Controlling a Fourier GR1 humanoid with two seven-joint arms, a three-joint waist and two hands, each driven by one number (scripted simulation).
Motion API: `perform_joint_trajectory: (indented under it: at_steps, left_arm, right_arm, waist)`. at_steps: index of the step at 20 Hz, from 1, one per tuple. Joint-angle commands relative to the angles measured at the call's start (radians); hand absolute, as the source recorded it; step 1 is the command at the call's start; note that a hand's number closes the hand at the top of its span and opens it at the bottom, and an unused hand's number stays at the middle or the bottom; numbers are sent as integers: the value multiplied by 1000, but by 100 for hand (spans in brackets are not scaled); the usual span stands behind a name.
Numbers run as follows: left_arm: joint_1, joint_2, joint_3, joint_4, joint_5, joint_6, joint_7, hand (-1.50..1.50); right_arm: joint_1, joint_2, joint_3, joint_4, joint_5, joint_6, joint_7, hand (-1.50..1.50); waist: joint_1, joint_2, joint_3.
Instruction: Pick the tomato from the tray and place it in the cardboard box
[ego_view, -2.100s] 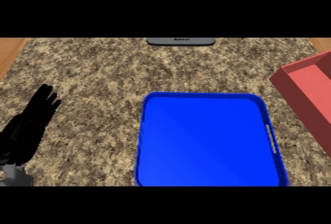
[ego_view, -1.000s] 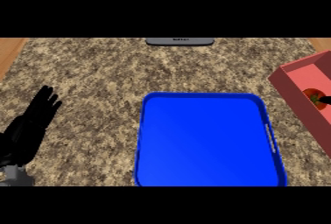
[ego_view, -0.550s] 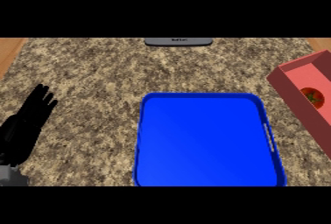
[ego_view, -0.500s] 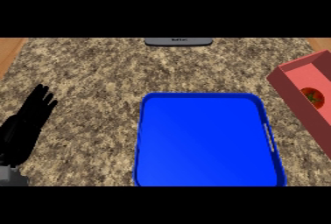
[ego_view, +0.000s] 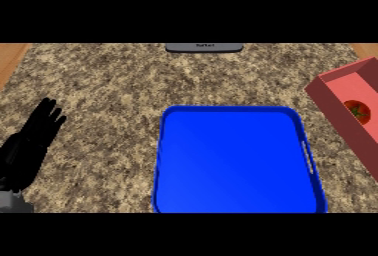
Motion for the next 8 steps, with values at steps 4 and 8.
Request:
perform_joint_trajectory:
  at_steps: [4,8]
  left_arm:
    - [-20,9,19,57,4,-16,-23,0]
    - [-16,-42,-34,65,-60,18,-69,0]
  right_arm:
    - [108,-146,-89,152,-128,133,-141,-150]
    - [128,-154,-47,175,-134,105,-164,-150]
  waist:
    - [2,2,0]
    - [5,2,0]
